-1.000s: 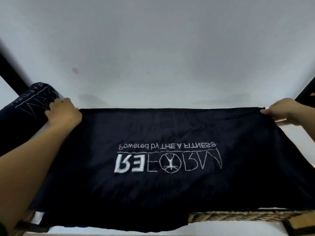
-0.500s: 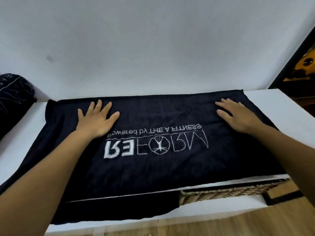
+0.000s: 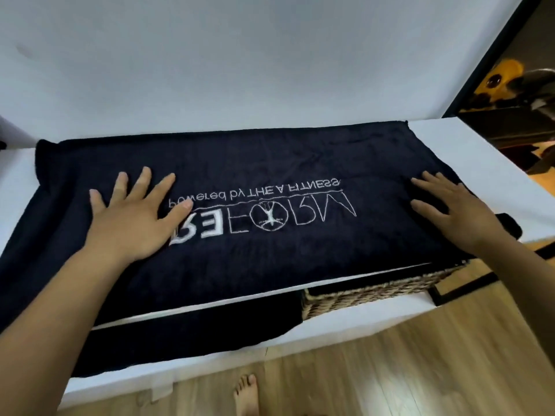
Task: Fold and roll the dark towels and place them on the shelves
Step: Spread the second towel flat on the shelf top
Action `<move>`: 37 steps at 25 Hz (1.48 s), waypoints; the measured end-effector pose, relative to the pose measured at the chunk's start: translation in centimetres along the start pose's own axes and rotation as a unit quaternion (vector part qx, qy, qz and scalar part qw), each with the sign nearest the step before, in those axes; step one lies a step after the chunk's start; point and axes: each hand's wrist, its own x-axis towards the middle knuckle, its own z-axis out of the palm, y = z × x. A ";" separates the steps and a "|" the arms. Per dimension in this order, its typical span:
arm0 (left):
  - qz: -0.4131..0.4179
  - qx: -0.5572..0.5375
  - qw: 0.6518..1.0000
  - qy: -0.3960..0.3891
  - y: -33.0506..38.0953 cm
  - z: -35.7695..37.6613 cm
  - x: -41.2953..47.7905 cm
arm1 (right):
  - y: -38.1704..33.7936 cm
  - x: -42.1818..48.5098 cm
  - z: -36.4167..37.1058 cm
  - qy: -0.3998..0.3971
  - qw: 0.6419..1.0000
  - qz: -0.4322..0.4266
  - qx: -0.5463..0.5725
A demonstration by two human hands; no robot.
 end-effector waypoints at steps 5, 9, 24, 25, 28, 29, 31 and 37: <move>0.001 -0.034 0.991 0.129 1.1 -0.3 -5.4 | 0.4 -0.5 0.4 0.064 0.998 0.009 0.021; -0.151 -0.066 0.986 0.029 -3.0 0.6 -10.9 | 0.0 0.0 0.3 0.005 1.000 -0.011 0.008; -0.113 -0.078 0.991 0.009 -4.8 -1.0 -0.7 | -13.1 -1.3 5.2 -0.094 0.979 -0.136 -0.118; -0.119 -0.080 0.990 0.011 -5.6 -1.2 0.4 | -13.2 -1.1 5.2 -0.094 0.978 -0.138 -0.122; -0.127 -0.076 0.989 0.006 -7.5 -1.3 3.0 | -13.5 -1.1 5.4 -0.096 0.977 -0.137 -0.130; -0.125 -0.074 0.989 0.005 -8.1 -1.3 3.9 | -13.6 -1.1 5.3 -0.098 0.978 -0.137 -0.127; -0.113 -0.071 0.991 0.002 -9.0 -1.3 5.7 | -13.5 -1.3 5.1 -0.098 0.978 -0.139 -0.119; -0.148 0.000 0.989 -0.011 -7.9 -3.0 8.3 | -13.5 -1.5 5.1 -0.086 0.978 -0.149 -0.120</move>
